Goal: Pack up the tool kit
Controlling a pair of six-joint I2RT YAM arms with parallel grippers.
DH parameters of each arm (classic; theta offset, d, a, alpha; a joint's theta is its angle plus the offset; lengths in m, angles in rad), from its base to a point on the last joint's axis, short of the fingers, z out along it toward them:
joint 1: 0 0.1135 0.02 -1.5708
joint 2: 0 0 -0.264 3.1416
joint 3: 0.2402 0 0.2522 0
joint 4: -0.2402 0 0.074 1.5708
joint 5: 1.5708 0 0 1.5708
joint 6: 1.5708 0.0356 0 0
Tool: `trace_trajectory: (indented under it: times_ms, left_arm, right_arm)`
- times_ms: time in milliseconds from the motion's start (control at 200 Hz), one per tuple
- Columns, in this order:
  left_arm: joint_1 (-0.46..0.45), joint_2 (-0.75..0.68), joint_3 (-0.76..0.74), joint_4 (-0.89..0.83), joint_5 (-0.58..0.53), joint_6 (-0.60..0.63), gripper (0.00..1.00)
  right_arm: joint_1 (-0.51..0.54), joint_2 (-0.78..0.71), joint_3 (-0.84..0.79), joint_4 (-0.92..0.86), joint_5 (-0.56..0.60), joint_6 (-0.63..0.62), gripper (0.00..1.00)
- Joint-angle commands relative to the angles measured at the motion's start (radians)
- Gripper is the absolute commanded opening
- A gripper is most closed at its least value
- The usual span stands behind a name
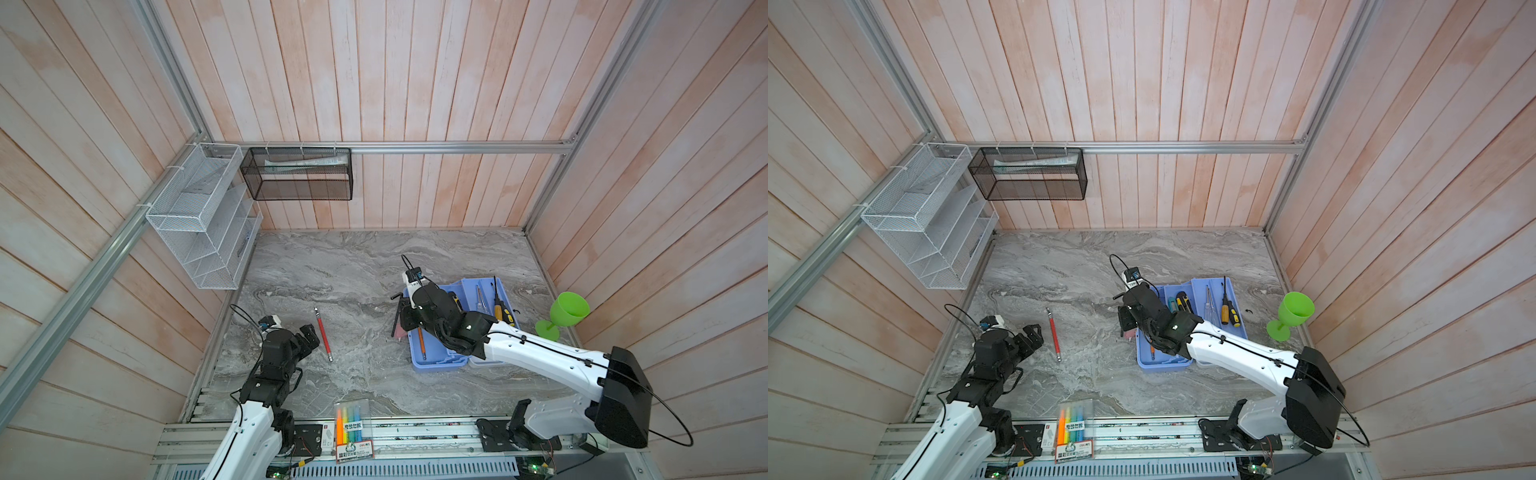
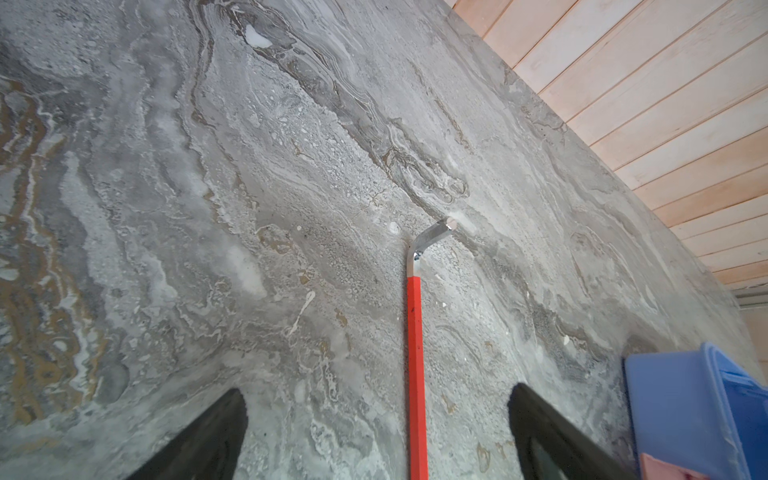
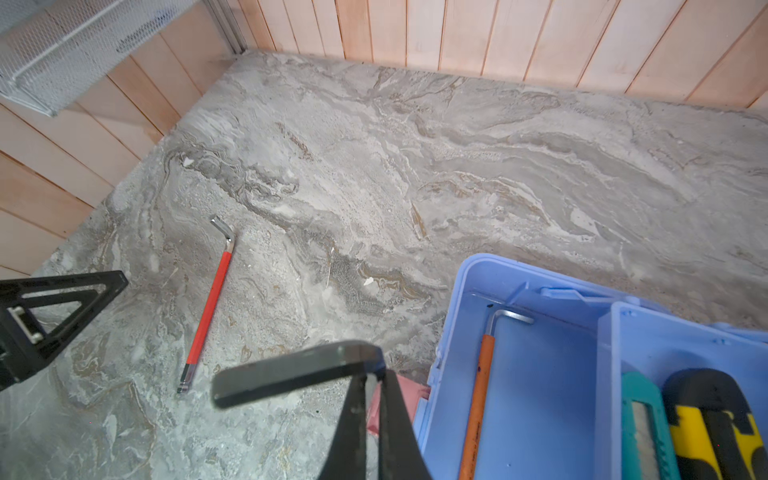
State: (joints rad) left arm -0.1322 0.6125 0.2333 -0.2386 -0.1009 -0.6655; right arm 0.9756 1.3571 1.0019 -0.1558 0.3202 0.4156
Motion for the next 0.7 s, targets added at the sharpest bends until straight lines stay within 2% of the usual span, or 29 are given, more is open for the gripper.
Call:
trace_trajectory:
  times_ms: [0, 325, 505, 605, 695]
  left_arm:
    - [-0.005, 0.0, 0.001, 0.019, 0.006, 0.015, 1.0]
    - [-0.01, -0.002, 0.003, 0.017, 0.0, 0.015, 1.0]
    - [-0.01, -0.001, 0.003, 0.018, 0.0, 0.015, 1.0]
    - [-0.011, -0.001, 0.003, 0.018, 0.0, 0.015, 1.0]
    - [-0.013, -0.004, 0.002, 0.015, -0.003, 0.014, 1.0]
  right_arm:
    - [0.008, -0.048, -0.004, 0.05, 0.052, -0.001, 0.0]
    - [0.013, -0.14, 0.003, 0.003, 0.077, -0.013, 0.0]
    - [0.011, -0.047, 0.072, -0.112, -0.074, -0.121, 0.0]
    - [0.005, 0.03, 0.118, -0.143, -0.162, -0.211, 0.24]
    - [-0.001, 0.132, 0.173, -0.168, -0.204, -0.28, 0.3]
